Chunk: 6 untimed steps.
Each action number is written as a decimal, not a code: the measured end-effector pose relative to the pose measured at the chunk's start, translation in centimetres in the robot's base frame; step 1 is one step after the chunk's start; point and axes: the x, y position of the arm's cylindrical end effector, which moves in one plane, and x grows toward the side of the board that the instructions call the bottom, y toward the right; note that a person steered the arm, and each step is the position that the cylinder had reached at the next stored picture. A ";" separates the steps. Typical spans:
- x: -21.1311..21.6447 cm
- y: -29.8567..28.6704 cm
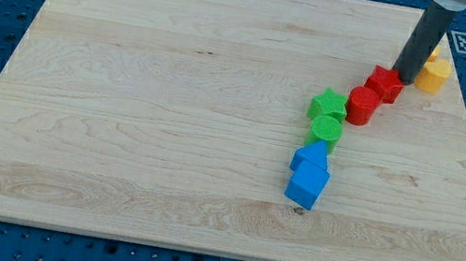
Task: Move your arm to the bottom of the yellow heart
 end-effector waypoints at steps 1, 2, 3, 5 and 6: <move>0.2 0.0; 1.0 0.2; 1.0 0.7; 2.4 4.4; 3.5 5.8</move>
